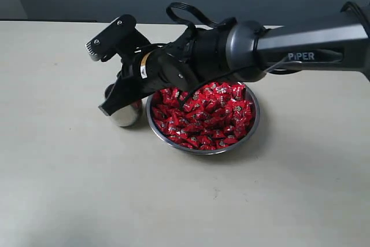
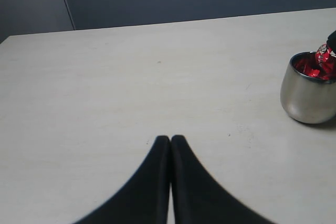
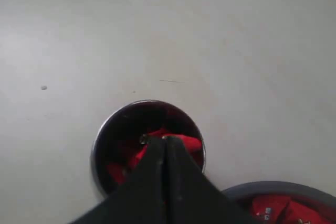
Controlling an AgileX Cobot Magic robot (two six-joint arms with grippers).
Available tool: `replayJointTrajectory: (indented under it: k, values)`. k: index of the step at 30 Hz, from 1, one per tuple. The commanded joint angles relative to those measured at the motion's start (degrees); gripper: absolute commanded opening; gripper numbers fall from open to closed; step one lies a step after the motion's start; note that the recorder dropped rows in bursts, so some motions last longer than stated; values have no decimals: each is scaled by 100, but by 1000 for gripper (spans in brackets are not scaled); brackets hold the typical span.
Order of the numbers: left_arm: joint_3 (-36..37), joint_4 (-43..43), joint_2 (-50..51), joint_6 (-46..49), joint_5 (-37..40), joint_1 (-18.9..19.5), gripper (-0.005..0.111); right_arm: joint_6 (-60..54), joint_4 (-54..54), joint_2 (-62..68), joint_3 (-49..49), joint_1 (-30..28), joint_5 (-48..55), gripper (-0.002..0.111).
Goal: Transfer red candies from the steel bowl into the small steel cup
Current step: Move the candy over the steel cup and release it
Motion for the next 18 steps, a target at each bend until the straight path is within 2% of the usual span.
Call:
replayJointTrajectory:
  k: [1,13,14,16,17,18]
  values:
    - [-48,11,-27,-9,-31,-46,0,-12,-72,-1,-38,-208,111,-1]
    - [-48,11,-27,-9,-31,-46,0,-12,43,-1,-38,-152,152,-1]
    - [-48,11,-27,-9,-31,-46,0,-12,43,-1,-38,-152,151,3]
    - [-48,11,-27,-9,-31,-46,0,-12,43,-1,-38,-152,184,23]
    - [-48,11,-27,-9,-31,-46,0,-12,43,-1,-38,-152,194,38]
    - [-48,11,-27,-9,-31,-46,0,-12,31,-1,-38,-152,194,43]
